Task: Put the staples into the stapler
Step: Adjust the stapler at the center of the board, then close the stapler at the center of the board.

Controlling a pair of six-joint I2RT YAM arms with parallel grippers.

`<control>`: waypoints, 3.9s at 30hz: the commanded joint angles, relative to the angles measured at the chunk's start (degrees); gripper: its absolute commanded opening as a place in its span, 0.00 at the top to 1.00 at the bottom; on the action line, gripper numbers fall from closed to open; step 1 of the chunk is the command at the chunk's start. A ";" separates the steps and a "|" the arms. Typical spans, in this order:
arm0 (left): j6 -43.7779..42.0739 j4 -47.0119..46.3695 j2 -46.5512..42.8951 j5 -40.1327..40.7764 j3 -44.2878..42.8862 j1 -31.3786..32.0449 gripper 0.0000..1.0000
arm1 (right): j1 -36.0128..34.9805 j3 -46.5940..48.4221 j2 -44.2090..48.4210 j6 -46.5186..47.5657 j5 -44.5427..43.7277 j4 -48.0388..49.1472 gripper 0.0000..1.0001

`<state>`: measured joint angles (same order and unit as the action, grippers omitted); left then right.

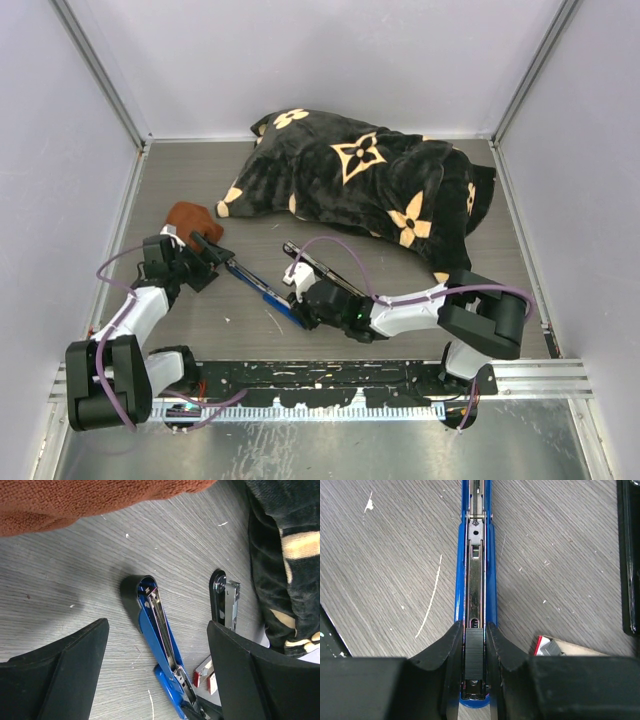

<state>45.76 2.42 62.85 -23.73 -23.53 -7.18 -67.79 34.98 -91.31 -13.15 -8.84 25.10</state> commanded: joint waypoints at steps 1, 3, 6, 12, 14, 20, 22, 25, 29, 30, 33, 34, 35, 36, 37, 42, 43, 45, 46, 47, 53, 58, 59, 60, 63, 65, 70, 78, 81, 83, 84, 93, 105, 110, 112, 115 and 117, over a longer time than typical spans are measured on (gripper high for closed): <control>-1.79 -2.31 0.07 0.42 -1.09 0.25 0.19 | 0.11 6.31 -1.31 3.26 -0.31 -2.79 0.83; -2.62 -1.23 -1.19 0.95 -1.45 0.24 0.18 | 0.11 7.59 -1.95 4.12 -0.58 -5.36 0.68; -3.88 0.82 -3.89 2.07 -1.97 0.21 0.17 | 0.11 9.56 -2.54 5.05 -0.24 -7.40 0.43; -6.72 5.26 -8.87 4.76 -2.94 0.17 0.16 | 0.18 19.60 -8.49 7.41 -0.54 -13.63 0.18; -7.10 6.18 -9.98 5.12 -3.21 0.24 0.15 | 0.25 23.41 -11.75 7.97 -0.98 -14.82 0.17; -7.16 7.08 -10.85 4.52 -3.37 0.24 0.15 | 1.05 34.18 -21.96 9.13 -5.39 -17.35 0.18; -7.17 7.39 -11.06 4.51 -3.45 0.21 0.15 | 1.56 36.04 -24.20 9.47 -6.24 -16.88 0.19; -7.17 7.93 -11.40 4.30 -3.54 0.24 0.15 | 2.35 37.77 -26.24 10.37 -5.55 -16.16 0.24; -7.17 8.26 -11.76 4.04 -3.55 0.25 0.15 | 2.90 38.51 -27.77 12.55 -4.21 -14.32 0.40; -7.25 8.37 -11.77 4.16 -3.54 0.23 0.15 | 3.04 38.57 -28.06 13.09 -1.96 -14.03 0.46; -7.18 8.56 -11.83 4.27 -3.54 0.24 0.15 | 3.59 38.26 -28.73 14.53 0.01 -12.53 0.61; -7.11 8.49 -11.90 4.30 -3.54 0.19 0.15 | 3.78 37.82 -28.78 14.83 0.10 -11.80 0.70; -7.09 8.46 -11.94 4.20 -3.59 0.28 0.15 | 3.99 37.33 -28.65 14.72 0.01 -10.77 0.81; -7.01 8.40 -12.04 3.96 -3.67 0.23 0.15 | 4.25 36.64 -28.14 14.31 0.09 -9.52 0.93; -7.07 8.12 -12.19 3.42 -3.78 0.18 0.15 | 4.62 35.87 -27.37 13.49 0.36 -8.41 0.99; -7.09 7.39 -13.85 -0.57 -4.71 0.17 0.11 | 7.08 27.08 -20.23 8.82 3.57 5.06 0.99; -6.98 7.75 -14.11 -0.80 -4.95 0.17 0.09 | 7.51 25.15 -19.06 8.11 4.40 8.34 0.99; -6.16 7.45 -14.43 -1.50 -5.05 0.15 0.08 | 8.15 21.90 -17.18 7.38 5.60 13.81 0.99; -5.40 6.55 -14.38 -2.14 -4.87 0.15 0.07 | 8.31 20.56 -16.47 7.33 6.12 16.09 0.99; -4.24 5.09 -14.13 -3.29 -4.60 0.17 0.07 | 8.37 19.45 -15.78 7.41 6.95 18.14 0.99; -2.37 -1.81 -10.34 -10.10 -4.52 0.15 0.05 | 8.37 13.62 -12.29 7.56 9.45 27.77 0.99; -4.19 -1.89 -8.18 -10.76 -5.22 0.17 0.04 | 8.36 10.87 -11.19 6.83 11.88 32.88 0.99; -4.45 -1.89 -7.68 -10.92 -5.33 0.15 0.04 | 8.38 10.48 -11.10 6.71 12.24 33.67 0.99; -4.67 -1.93 -6.95 -11.28 -5.45 0.19 0.04 | 8.40 10.24 -11.09 6.45 12.63 34.44 0.99; -4.31 -3.72 -4.67 -13.50 -5.56 0.30 0.05 | 8.32 10.37 -11.62 6.22 13.62 34.98 0.99; -4.54 -4.04 -3.26 -13.80 -5.83 0.61 0.08 | 8.34 10.50 -11.91 6.04 14.01 35.50 0.99; -5.06 -4.80 -0.77 -14.01 -5.94 1.92 0.23 | 8.37 11.23 -12.39 6.03 14.72 35.07 0.99; -5.73 -5.19 -0.71 -13.25 -5.89 3.55 0.55 | 8.34 12.87 -13.55 6.32 14.71 32.72 1.00; -6.60 -5.23 -2.04 -13.11 -5.32 3.66 0.67 | 8.41 14.45 -14.54 6.73 14.29 29.70 0.99; -7.40 -5.08 -3.21 -12.67 -4.92 3.79 0.75 | 8.36 15.89 -15.55 6.85 14.21 27.32 0.87; -7.96 -4.91 -3.74 -12.38 -4.71 3.84 0.80 | 8.37 16.03 -15.64 6.82 14.01 26.99 0.78; -15.23 1.47 -9.25 -3.18 -5.82 7.62 0.92 | 8.36 16.10 -10.93 6.49 15.34 21.77 0.28; -20.28 7.40 -16.88 11.30 -6.59 16.21 0.95 | 9.38 8.05 10.00 -11.10 3.42 -2.54 0.22; -22.99 10.17 -16.65 19.49 -8.65 23.34 0.96 | 9.65 -0.51 20.39 -23.34 1.59 -8.86 0.25; -24.21 11.46 -16.14 23.51 -9.78 26.68 0.97 | 9.61 -3.86 22.56 -27.62 1.72 -9.10 0.27; -25.75 12.82 -15.03 30.04 -11.46 32.03 0.97 | 9.66 -7.83 23.42 -32.40 1.31 -8.49 0.30; -26.80 14.13 -13.96 33.92 -12.93 36.15 0.97 | 9.65 -9.76 23.17 -34.72 1.35 -7.07 0.30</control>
<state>22.17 15.20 47.70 -0.30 -32.03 22.94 -58.22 28.08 -68.99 -38.50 -5.82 17.41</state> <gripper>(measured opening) 0.351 0.706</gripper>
